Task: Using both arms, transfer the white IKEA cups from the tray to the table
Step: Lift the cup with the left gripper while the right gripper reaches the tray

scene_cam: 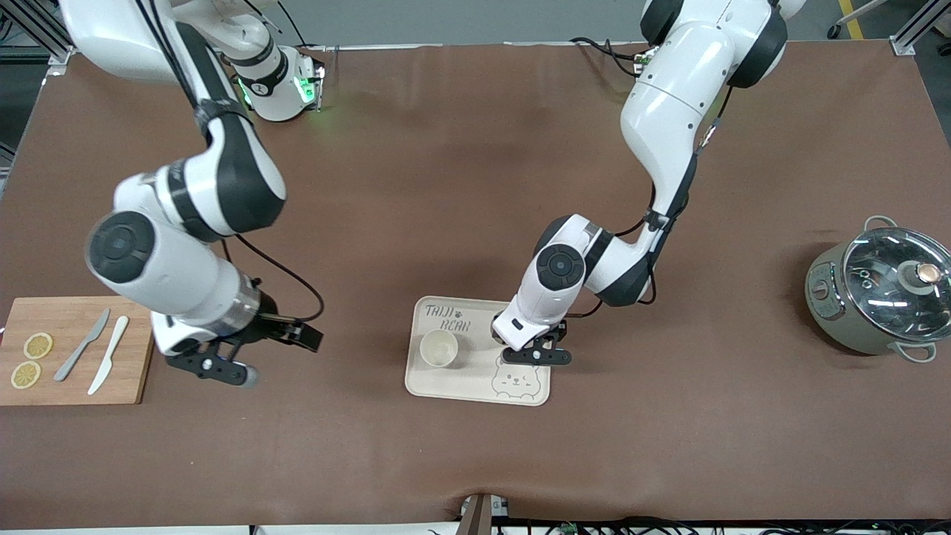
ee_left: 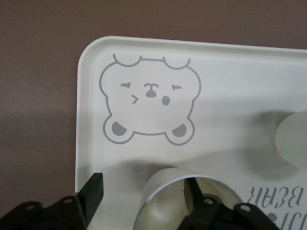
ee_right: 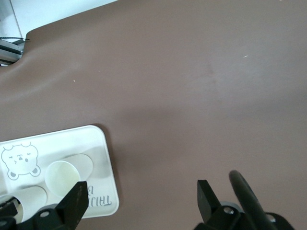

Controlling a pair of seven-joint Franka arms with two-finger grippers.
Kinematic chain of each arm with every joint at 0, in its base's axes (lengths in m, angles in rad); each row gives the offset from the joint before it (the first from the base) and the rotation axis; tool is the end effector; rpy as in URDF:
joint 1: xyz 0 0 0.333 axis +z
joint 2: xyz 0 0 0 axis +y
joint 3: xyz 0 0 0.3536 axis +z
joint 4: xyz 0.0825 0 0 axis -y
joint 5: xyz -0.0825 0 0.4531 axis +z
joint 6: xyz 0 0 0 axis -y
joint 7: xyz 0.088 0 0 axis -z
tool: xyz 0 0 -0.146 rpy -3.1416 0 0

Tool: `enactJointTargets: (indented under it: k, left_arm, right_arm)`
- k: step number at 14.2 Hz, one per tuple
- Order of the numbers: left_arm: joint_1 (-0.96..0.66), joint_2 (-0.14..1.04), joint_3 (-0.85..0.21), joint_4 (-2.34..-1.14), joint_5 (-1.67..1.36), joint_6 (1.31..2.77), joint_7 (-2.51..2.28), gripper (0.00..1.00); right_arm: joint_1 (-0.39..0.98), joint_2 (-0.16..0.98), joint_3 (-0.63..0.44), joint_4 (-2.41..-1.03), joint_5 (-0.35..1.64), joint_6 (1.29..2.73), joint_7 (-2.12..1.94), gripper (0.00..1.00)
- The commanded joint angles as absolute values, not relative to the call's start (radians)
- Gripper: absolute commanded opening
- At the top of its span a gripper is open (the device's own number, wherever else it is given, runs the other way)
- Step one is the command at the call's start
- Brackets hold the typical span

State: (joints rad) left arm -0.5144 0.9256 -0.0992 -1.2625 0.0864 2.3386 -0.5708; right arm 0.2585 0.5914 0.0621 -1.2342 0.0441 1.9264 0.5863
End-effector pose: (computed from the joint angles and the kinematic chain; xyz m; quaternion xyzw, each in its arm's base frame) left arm 0.7155 -0.4750 0.1560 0.9966 -0.0262 0.0616 0.0471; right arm 0.7870 0.2543 0.4107 -0.9874 0.1448 -0.0291 0.0565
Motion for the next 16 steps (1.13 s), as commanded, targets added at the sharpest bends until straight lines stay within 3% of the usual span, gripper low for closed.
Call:
enactJointTargets:
  k: [1,6,11,14,16]
  left_arm:
    - [-0.526,0.93,-0.092,-1.252,0.135,2.349,-0.595,0.0]
    - [-0.52,0.902,-0.094,-1.252,0.132,2.339,-0.604,0.0]
    - [-0.477,0.754,-0.095,-1.291,0.135,2.097,-0.533,0.0]
    - [-0.343,0.518,-0.121,-1.567,0.114,2.115,-0.343,0.0]
    - [-0.186,0.422,-0.196,-1.717,0.088,2.199,-0.177,0.0]
  right_arm:
    - [0.29,0.663,0.054,-1.151,0.052,1.937,0.638,1.0]
    - [0.342,0.716,0.052,-1.154,0.045,2.014,0.712,1.0]
    - [0.367,0.753,0.049,-1.164,0.041,2.068,0.724,1.0]
    - [0.39,0.791,0.049,-1.166,-0.001,2.108,0.762,1.0]
    - [0.396,0.807,0.049,-1.166,-0.017,2.118,0.775,1.0]
